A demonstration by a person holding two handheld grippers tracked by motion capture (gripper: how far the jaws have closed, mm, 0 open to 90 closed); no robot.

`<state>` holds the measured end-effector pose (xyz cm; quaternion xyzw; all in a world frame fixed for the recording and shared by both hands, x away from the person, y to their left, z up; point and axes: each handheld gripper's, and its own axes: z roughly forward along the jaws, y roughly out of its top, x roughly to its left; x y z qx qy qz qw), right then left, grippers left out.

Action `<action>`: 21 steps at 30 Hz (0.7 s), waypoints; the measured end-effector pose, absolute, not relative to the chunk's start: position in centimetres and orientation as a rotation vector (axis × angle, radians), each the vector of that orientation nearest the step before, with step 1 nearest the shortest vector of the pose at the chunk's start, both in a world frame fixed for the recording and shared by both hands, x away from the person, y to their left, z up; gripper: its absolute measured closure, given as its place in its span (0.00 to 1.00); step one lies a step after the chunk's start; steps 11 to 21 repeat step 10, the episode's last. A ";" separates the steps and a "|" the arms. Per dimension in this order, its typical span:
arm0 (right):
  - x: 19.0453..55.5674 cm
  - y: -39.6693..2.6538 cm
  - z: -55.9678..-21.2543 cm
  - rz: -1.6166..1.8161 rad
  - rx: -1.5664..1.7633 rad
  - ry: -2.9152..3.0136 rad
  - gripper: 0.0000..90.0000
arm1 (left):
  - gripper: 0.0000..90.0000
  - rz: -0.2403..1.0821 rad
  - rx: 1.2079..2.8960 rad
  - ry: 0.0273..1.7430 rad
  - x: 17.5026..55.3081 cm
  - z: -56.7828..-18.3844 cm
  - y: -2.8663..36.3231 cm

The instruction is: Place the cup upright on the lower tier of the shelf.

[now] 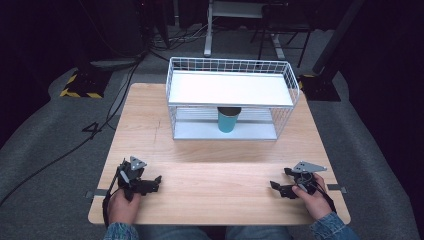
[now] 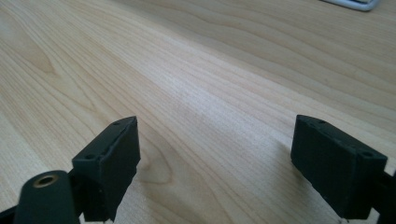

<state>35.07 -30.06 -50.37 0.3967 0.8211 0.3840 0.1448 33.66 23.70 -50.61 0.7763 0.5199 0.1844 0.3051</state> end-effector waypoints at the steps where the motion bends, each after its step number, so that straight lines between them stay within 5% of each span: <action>1: 35.1 -30.1 -50.4 1.108 1.138 2.369 0.18 | 0.00 0.488 2.055 1.377 33.7 -50.6 23.7; 21: 35.1 -30.0 -50.5 1.045 1.047 2.396 0.15 | 0.00 0.488 2.055 1.376 33.7 -50.6 23.7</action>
